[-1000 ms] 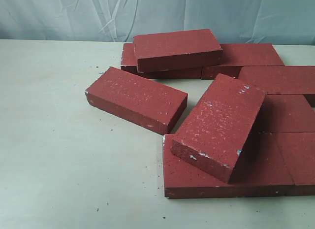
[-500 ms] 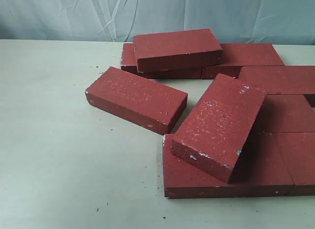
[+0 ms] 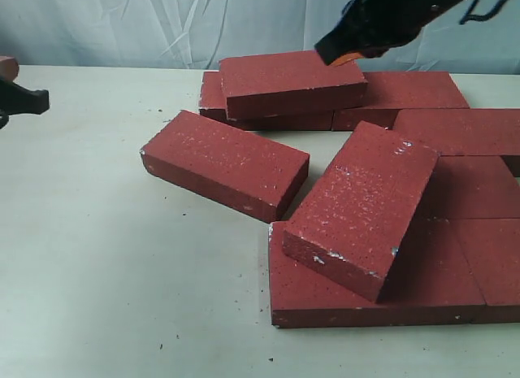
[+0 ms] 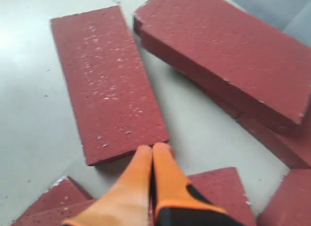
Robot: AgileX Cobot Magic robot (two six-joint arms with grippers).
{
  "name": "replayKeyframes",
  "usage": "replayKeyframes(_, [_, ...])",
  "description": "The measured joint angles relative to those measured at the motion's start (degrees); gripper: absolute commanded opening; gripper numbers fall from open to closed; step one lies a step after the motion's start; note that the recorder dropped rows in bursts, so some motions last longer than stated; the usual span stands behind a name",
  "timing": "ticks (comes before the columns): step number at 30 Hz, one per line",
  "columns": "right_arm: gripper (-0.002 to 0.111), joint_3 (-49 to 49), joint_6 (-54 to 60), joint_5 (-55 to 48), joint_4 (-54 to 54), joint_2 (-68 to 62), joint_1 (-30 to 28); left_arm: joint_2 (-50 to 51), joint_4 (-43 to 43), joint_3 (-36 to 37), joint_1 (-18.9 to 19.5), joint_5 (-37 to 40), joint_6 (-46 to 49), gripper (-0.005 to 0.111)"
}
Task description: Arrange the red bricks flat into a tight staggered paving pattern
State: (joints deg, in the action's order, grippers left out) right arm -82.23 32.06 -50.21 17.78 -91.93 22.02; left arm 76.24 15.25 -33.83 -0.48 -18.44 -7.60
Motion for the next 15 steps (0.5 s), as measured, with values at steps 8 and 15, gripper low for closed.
replayKeyframes(8, [-0.001,-9.8,4.2,-8.4,0.7,-13.2,7.6,10.3,1.1,-3.3,0.0,1.1,-1.2,0.000])
replayKeyframes(15, [-0.001,-16.1,9.6,-15.2,0.7,-24.6,13.7,15.9,1.1,-5.3,0.0,0.8,-2.0,0.000])
